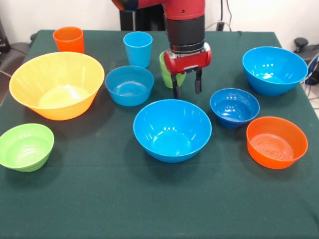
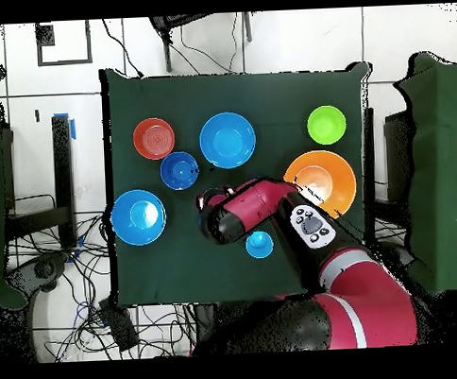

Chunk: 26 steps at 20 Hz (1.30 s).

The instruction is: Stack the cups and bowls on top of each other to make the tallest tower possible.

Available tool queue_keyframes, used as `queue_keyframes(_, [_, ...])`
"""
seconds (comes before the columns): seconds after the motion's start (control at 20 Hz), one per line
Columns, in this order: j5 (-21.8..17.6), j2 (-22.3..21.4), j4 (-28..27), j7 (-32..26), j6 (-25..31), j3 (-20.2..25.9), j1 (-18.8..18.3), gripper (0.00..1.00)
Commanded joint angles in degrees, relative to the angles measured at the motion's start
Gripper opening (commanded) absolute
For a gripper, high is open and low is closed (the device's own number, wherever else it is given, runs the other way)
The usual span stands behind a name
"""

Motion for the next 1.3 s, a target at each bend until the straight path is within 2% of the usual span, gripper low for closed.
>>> queue_keyframes(0.05, [5.04,-1.51,-9.09,-8.42,13.24,5.01,0.32,1.0])
queue_keyframes(0.55, [9.43,-1.57,-17.44,-12.49,25.81,6.72,2.05,1.0])
queue_keyframes(0.85, [8.3,-0.25,-18.34,-11.99,25.17,7.39,1.81,1.0])
queue_keyframes(1.3, [7.08,-0.12,-15.91,-8.61,21.06,7.1,1.34,1.0])
